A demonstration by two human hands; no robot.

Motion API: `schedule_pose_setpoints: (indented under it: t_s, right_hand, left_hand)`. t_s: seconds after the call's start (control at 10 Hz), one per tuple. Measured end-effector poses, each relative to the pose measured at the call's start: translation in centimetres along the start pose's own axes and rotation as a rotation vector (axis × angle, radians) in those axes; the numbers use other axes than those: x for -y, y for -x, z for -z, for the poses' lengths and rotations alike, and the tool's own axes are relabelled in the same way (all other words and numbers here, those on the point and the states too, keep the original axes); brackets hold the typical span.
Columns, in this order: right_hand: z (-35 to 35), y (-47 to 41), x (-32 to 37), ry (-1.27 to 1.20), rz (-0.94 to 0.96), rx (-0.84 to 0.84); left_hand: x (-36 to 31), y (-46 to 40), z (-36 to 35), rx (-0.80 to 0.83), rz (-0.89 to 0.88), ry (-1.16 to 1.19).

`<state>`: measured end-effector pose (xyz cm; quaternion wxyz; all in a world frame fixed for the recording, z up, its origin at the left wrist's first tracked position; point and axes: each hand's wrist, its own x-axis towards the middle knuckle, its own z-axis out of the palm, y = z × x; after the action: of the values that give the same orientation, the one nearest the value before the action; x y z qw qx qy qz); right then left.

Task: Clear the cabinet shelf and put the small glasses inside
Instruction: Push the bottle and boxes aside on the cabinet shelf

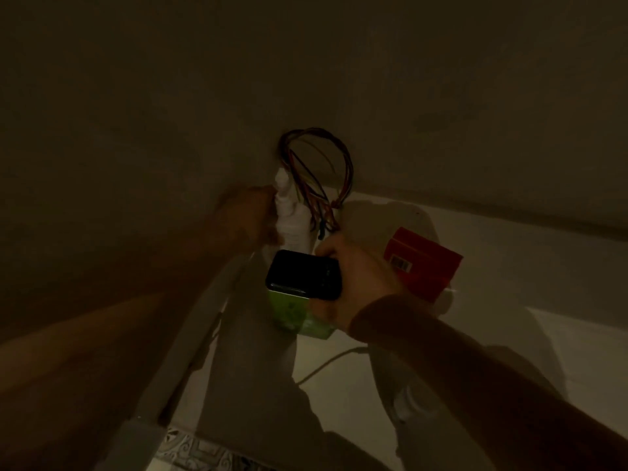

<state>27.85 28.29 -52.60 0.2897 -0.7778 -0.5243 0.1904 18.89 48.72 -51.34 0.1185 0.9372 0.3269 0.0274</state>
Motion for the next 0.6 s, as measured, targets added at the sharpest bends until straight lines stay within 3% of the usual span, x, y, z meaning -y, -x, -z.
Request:
schedule_pose_setpoints:
  t_s: [0.4,0.5,0.6]
  right_hand:
    - [-5.7,-4.0,2.8,-0.258,-0.139,-0.172]
    - [-6.5,-5.0,4.4,-0.798,-0.19,-0.092]
    - [-4.8,-4.1,3.2,-0.481,-0.151,-0.095]
  left_hand:
    - [0.3,-1.9,0.8,0.02,0.135,0.078]
    - [0.3,-1.5,1.1,-0.002,0.213,0.088]
    - [-1.1,0.5,1.6,-0.123,0.302,0.164]
